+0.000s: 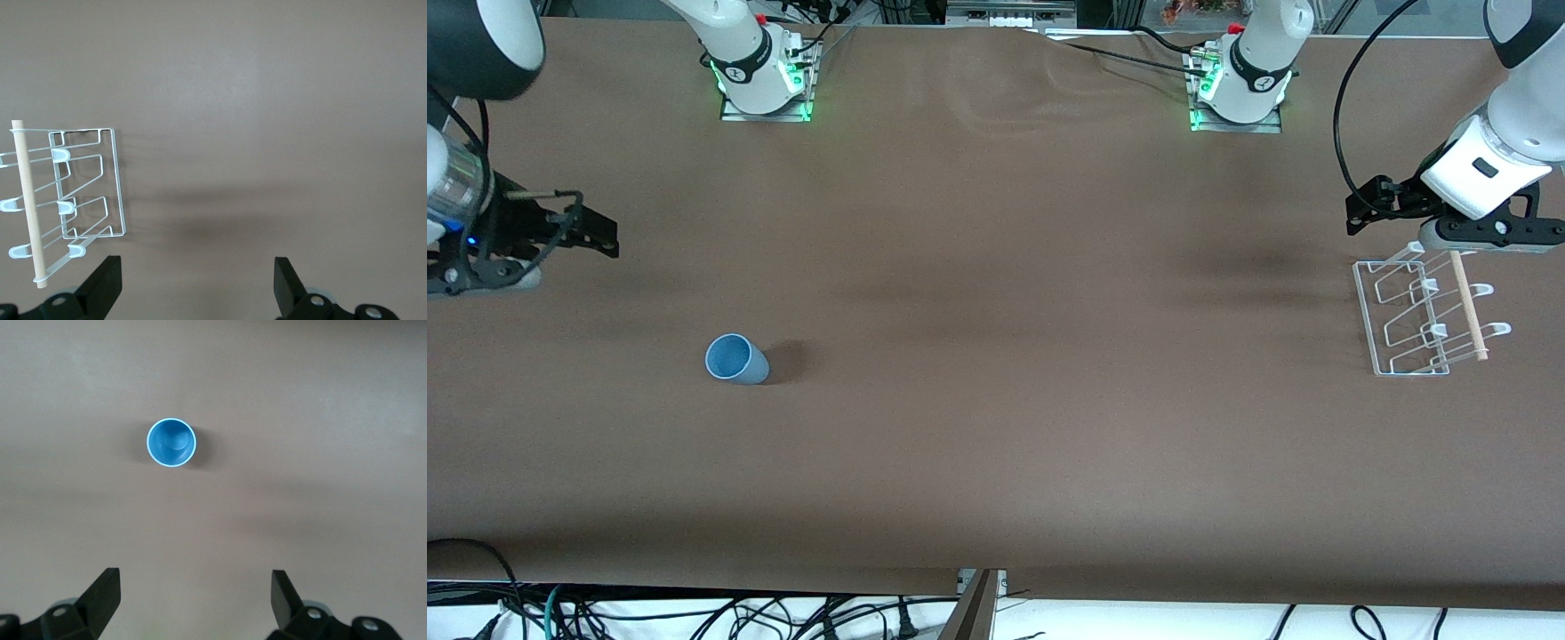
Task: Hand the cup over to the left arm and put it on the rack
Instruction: 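Reach the right gripper down to the blue cup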
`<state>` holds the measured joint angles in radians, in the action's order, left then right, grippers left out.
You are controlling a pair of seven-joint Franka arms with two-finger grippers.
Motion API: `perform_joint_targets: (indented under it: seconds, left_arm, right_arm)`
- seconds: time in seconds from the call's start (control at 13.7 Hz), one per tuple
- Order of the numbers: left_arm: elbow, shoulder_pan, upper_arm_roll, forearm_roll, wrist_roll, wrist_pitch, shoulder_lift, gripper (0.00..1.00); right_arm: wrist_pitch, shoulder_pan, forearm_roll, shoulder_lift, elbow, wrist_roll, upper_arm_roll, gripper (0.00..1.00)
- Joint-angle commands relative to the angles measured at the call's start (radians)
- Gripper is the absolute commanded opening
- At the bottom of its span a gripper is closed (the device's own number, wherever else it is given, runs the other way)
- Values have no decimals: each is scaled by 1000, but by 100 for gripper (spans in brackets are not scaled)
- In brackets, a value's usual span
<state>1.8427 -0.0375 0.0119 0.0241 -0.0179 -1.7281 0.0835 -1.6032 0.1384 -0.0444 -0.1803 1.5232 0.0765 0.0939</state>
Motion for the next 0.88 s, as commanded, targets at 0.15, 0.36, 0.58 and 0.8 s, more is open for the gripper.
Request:
perform_joint_targets:
  seconds: [0.15, 0.36, 0.58, 0.8]
  left_arm:
    - [-16, 5, 5, -19, -4, 16, -4, 100]
    - [-16, 5, 5, -18, -4, 16, -4, 100]
    - [-17, 5, 5, -19, -4, 16, -5, 100]
    - [-17, 5, 5, -20, -4, 16, -4, 100]
  right_arm:
    - [-147, -25, -5, -56, 100, 9, -14, 100]
    - [-248, -26, 14, -148, 109, -3, -13, 100]
    - [-349, -26, 26, -224, 120, -3, -14, 100]
    - [-472, -26, 69, -266, 178, -4, -13, 100]
